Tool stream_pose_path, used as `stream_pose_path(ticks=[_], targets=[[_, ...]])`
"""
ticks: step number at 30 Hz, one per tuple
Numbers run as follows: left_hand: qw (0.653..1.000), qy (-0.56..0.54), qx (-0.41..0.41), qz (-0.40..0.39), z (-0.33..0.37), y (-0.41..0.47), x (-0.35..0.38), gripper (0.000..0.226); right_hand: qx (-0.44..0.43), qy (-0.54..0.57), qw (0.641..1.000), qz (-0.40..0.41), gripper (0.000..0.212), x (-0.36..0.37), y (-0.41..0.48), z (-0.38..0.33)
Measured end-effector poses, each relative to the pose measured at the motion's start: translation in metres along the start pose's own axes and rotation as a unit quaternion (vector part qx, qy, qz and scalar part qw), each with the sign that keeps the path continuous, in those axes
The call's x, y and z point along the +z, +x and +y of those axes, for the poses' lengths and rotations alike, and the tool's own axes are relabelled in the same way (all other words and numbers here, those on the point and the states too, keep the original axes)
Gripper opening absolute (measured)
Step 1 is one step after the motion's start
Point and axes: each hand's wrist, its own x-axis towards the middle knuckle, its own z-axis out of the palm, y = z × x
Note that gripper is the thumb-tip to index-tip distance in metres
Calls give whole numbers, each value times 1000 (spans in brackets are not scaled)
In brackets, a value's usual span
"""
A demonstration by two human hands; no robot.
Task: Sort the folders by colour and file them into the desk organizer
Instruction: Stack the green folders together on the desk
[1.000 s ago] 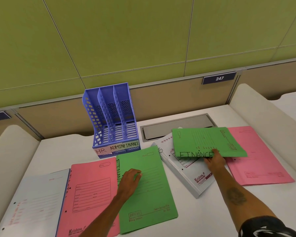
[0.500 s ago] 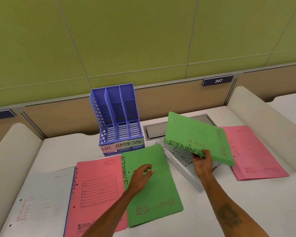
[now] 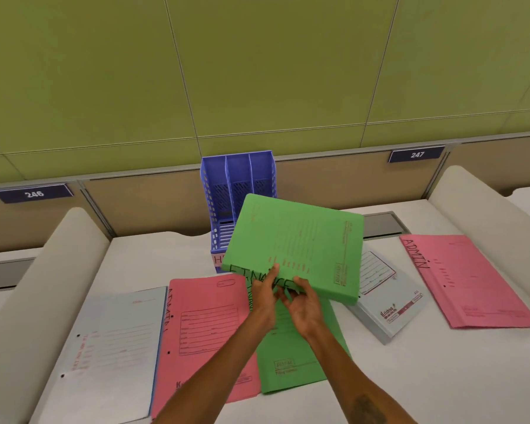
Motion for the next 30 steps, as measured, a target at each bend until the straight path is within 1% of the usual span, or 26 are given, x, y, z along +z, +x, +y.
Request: stream_pose_path(ticks=[2,3,4,6,8,10,12,14,16,18,20,21,22,24,26,30], targets=[[999,-26,17,43,8,2,-10,47,17,-15,1000,-15,2,5,-2,14],[997,-43,22,52,13,2,-15,45,24,-20,999,-25,1,6,-3,19],[996,-62,25,56,18,3,-21,43,30,-26,999,-31,3,6,-4,23],[993,-99,18,64,28,4,-34,41,34,-27,999,-31,16,1,-4,27],[989,-130,9,71,36,7,-50,44,22,-14,999,-20,29,-7,-4,26],[988,-134,7,81,42,10,-70,50,5,-31,999,6,32,-21,-5,17],[989,-112,9,100,44,13,-94,55,-18,-99,994,47,38,-36,-5,2],[990,-89,17,112,42,12,-113,59,-53,-169,978,109,43,-47,-2,-16],[991,-78,18,107,40,9,-126,57,-100,-245,948,179,39,-46,2,-29],[994,-61,10,93,36,6,-135,46,-149,-349,901,211,33,-34,7,-35],[996,-48,3,76,32,0,-139,27,-190,-455,848,196,29,-16,10,-37],[997,-45,1,63,30,-3,-139,16,-202,-505,820,177,29,-7,11,-38],[998,-40,-4,49,29,-7,-138,10,-209,-550,793,156,31,1,13,-38],[999,-20,-11,23,26,-11,-134,12,-209,-613,753,120,36,13,17,-39],[1000,-1,-12,-1,24,-13,-129,17,-195,-649,730,94,40,17,17,-40],[999,33,-23,-24,20,-16,-118,15,-163,-677,716,46,39,8,8,-43]])
